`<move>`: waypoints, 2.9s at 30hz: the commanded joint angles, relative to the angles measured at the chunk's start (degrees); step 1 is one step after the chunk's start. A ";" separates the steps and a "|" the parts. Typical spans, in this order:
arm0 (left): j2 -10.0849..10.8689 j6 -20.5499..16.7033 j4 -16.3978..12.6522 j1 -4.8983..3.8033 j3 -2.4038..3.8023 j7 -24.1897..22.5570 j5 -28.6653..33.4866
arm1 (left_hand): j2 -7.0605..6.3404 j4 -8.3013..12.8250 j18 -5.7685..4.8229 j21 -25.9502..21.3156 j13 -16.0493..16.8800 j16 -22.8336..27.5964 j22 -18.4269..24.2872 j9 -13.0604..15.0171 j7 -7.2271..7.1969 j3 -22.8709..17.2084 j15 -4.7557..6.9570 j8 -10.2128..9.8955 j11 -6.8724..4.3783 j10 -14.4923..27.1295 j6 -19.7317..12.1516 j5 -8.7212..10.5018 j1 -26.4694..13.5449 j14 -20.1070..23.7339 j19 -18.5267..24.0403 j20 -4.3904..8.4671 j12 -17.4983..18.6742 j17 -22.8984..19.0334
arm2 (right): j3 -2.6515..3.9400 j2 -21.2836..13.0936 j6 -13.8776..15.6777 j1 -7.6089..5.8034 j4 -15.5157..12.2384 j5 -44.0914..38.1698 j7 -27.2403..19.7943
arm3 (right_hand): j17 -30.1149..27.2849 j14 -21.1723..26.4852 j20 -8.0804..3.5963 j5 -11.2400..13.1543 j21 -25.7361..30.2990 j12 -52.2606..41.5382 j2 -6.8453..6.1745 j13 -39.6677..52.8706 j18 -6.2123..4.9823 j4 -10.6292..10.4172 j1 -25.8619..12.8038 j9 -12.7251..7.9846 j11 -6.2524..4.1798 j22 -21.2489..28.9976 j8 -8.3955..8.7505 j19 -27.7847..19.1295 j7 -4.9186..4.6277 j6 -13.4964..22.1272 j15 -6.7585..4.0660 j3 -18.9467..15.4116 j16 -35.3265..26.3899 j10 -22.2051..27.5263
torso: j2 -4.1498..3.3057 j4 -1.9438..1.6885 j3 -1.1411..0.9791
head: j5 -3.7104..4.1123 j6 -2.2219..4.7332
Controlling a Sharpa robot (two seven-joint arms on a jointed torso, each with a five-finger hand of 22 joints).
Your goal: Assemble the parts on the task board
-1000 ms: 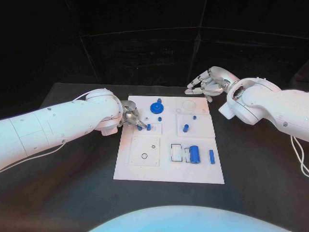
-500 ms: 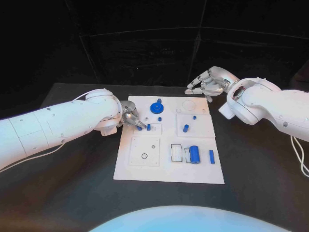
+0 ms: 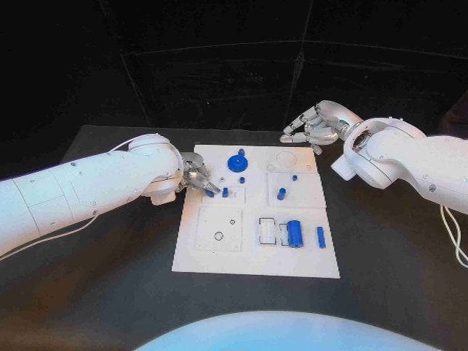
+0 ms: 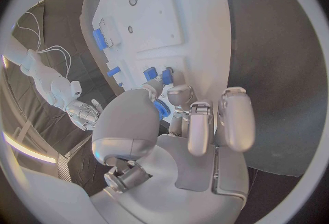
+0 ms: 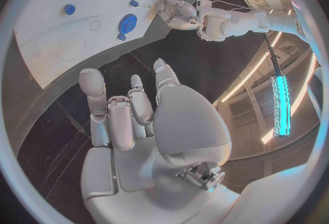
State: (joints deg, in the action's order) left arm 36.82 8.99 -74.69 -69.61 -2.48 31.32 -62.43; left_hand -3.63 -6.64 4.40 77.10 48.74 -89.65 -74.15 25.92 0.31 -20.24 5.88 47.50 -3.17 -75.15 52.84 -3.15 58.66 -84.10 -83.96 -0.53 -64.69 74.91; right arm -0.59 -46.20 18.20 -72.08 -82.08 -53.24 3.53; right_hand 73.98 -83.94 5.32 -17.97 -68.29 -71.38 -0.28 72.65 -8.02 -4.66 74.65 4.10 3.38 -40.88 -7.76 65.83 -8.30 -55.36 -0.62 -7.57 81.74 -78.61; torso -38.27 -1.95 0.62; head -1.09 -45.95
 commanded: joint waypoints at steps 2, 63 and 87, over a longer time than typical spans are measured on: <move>-0.14 0.43 0.04 -0.07 0.04 0.44 0.20 | 0.19 0.24 -0.86 0.07 -0.06 -0.35 0.01 0.08 0.09 0.44 0.40 0.17 -0.14 -0.37 0.37 0.19 0.60 -5.90 -1.50 0.46 -0.17 15.09 | 0.03 0.04 0.24 -0.12 -0.06 -0.03 -0.49 | -0.03 -2.69 -0.12 -0.30 0.28 0.15 0.37 -0.01 -0.78 0.06 -0.09 -0.08 -0.14 0.07 -0.18 -0.45 0.12 0.35 -0.43 -0.28 -0.21 0.38 | -0.01 0.04 0.01 | -0.05 -0.05; -0.93 1.27 1.04 -0.13 0.04 0.72 0.20 | -0.59 -2.69 -1.01 0.64 0.25 -0.35 -1.07 0.29 0.03 10.46 0.45 -0.36 -0.19 -0.94 1.26 0.25 -0.07 -5.90 -1.62 0.52 -0.11 15.09 | 0.03 -0.12 0.35 -0.13 -0.19 -0.03 -0.45 | -0.13 -2.67 -0.12 -0.30 0.40 0.22 0.43 -0.09 -0.80 -0.06 -0.17 -0.08 -0.14 0.26 -0.22 -0.51 0.11 0.37 -0.42 -0.47 -0.29 0.42 | 0.01 -0.02 -0.01 | 0.38 -0.43; -0.89 1.28 0.81 -0.13 0.05 0.19 0.21 | 6.72 2.64 -0.71 -0.77 -0.86 -0.35 0.24 0.64 -0.23 5.61 0.68 -0.76 -0.47 -0.22 0.06 0.48 10.32 -5.90 -1.11 0.82 0.97 15.09 | 0.03 0.05 0.22 -0.13 -0.01 -0.03 -0.44 | -0.13 -2.67 -0.12 -0.30 0.40 0.22 0.43 -0.09 -0.80 -0.06 -0.17 -0.08 -0.14 0.26 -0.22 -0.51 0.11 0.37 -0.42 -0.47 -0.29 0.42 | 0.01 0.00 0.01 | 0.32 -0.51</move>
State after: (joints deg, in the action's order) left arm 35.83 9.71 -73.96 -69.80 -2.34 31.21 -61.95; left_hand 2.20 -4.88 4.41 76.55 47.94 -89.64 -73.95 26.49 0.22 -13.78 6.13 46.60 -3.57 -75.53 53.12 -2.81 67.35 -83.94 -83.90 -0.17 -64.08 74.91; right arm -0.59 -46.17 18.22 -72.08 -82.04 -53.24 3.50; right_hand 73.91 -83.94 5.12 -17.97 -68.28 -71.38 -0.28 72.59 -8.02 -4.81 74.65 4.10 3.38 -40.71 -7.76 65.63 -8.30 -55.36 -0.62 -7.71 81.74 -78.61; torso -38.25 -1.97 0.64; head -0.76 -46.45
